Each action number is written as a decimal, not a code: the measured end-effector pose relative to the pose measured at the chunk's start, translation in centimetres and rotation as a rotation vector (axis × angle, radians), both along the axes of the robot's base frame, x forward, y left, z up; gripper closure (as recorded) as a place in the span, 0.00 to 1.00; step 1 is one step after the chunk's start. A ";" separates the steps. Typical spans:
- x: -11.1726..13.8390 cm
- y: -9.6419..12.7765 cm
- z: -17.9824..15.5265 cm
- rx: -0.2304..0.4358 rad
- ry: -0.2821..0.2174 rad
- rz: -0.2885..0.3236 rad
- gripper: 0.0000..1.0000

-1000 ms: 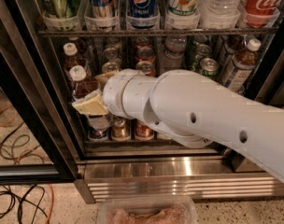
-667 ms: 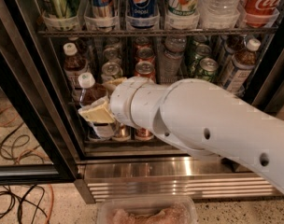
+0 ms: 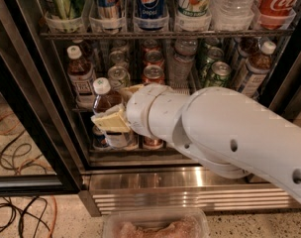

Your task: Pick blue plastic bottle from middle shelf of fridge

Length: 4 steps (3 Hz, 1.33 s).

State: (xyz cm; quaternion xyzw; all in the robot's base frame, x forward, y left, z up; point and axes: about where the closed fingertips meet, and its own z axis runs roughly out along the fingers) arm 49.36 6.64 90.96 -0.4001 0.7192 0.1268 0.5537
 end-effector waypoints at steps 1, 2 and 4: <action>-1.1 -2.6 -0.3 0.007 0.019 -0.038 1.00; -2.5 -4.9 -0.7 0.002 0.036 -0.060 1.00; -4.4 -7.5 -1.8 0.002 0.063 -0.111 1.00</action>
Offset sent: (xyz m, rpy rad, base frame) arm -0.0545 -0.0895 -0.0261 0.0026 0.0593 -0.0919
